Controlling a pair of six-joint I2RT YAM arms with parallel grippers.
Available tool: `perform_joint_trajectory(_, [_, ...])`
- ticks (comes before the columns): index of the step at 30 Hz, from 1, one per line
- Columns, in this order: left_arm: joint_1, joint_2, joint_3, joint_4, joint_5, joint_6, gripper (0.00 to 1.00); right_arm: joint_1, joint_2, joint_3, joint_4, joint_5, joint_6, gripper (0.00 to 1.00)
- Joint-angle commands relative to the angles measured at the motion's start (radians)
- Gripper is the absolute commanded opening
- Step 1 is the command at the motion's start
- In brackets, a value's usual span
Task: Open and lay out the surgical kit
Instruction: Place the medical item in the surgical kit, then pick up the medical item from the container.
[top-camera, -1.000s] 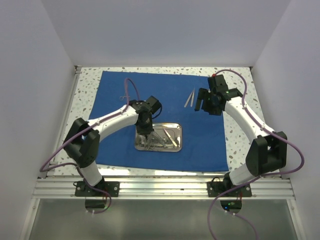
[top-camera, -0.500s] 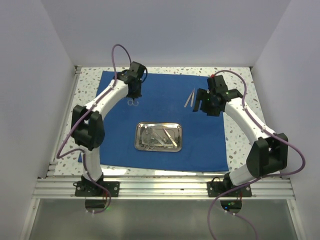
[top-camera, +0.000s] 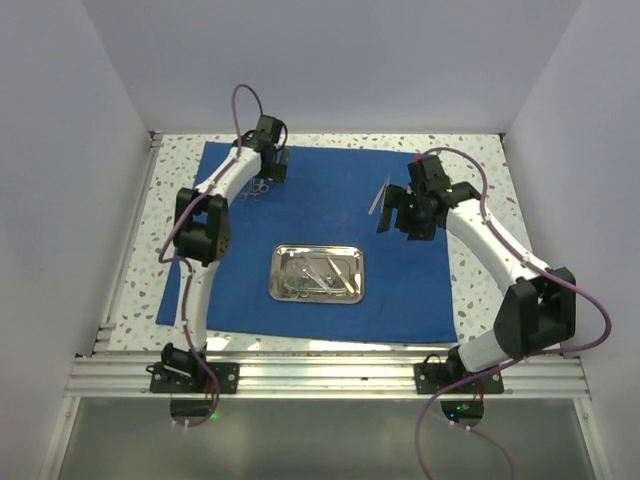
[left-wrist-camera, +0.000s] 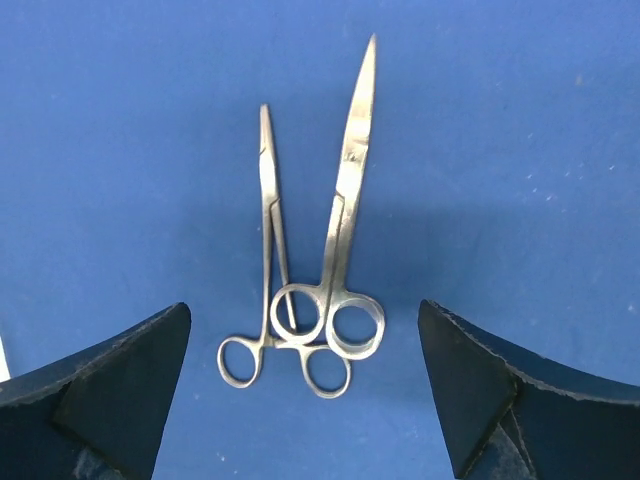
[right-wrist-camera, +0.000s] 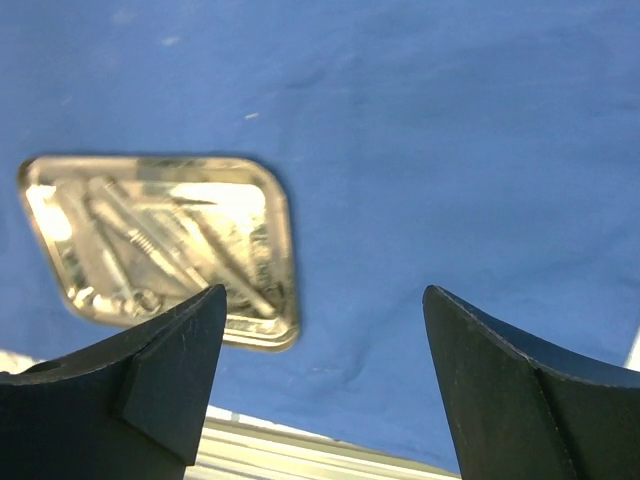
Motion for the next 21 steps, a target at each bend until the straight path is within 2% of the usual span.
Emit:
perform_joint_trajectory(1, [0.008,-0.084,-0.034,0.028,-0.027,-0.014,1.00,0.077,-0.041,0.040,0.063,-0.104,-0.038,0.84])
perform_joint_trajectory(5, [0.008,-0.216,-0.129,0.030,-0.058,-0.031,1.00,0.201,0.008,0.064,0.092,-0.099,-0.034,0.82])
perform_joint_trajectory(9, [0.006,-0.329,-0.243,-0.020,-0.008,-0.085,1.00,0.301,0.100,0.041,0.135,-0.076,0.005,0.74])
perform_joint_trajectory(14, [0.005,-0.538,-0.458,0.003,0.086,-0.145,1.00,0.363,0.212,0.086,0.160,-0.050,0.016,0.65])
perform_joint_trajectory(17, [0.005,-0.632,-0.578,-0.004,0.102,-0.157,1.00,0.375,0.279,0.139,0.129,0.001,0.002,0.65])
perform_joint_trajectory(21, [0.005,-0.725,-0.649,-0.026,0.094,-0.155,1.00,0.377,0.326,0.166,0.105,0.045,-0.017,0.66])
